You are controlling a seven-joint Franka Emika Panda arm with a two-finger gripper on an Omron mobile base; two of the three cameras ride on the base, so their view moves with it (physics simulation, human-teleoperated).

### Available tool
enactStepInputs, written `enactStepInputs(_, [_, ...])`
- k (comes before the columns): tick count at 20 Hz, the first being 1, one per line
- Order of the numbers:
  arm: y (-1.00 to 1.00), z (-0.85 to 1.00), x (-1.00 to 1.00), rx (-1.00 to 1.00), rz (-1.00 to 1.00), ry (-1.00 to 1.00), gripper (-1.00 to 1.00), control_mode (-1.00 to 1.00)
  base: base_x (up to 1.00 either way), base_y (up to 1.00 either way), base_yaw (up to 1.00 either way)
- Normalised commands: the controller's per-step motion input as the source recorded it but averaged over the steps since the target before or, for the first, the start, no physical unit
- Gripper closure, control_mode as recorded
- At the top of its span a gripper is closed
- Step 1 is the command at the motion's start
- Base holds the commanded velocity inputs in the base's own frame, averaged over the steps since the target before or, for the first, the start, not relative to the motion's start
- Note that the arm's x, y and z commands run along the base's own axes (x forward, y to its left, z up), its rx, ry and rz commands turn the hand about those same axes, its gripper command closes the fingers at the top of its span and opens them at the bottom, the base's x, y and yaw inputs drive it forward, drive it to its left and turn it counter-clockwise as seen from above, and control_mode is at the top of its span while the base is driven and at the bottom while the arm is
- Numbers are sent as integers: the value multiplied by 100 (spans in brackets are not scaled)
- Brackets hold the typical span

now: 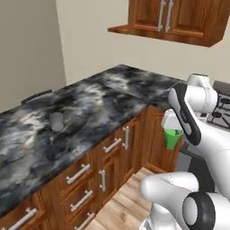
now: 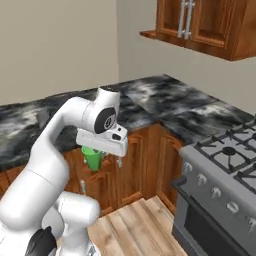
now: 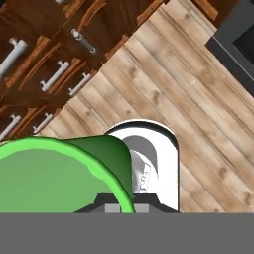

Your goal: Pick the cup and glass cup and place them in the sink. Then turn on the water.

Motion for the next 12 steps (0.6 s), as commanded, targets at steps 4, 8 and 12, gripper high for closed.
enactStepInputs(4, [0,0,0,0,0,0,100,100,0,-1,-61])
enactStepInputs(8, [0,0,0,0,0,0,100,100,3,-1,-68])
enactStepInputs(12, [0,0,0,0,0,0,100,100,3,0,-65])
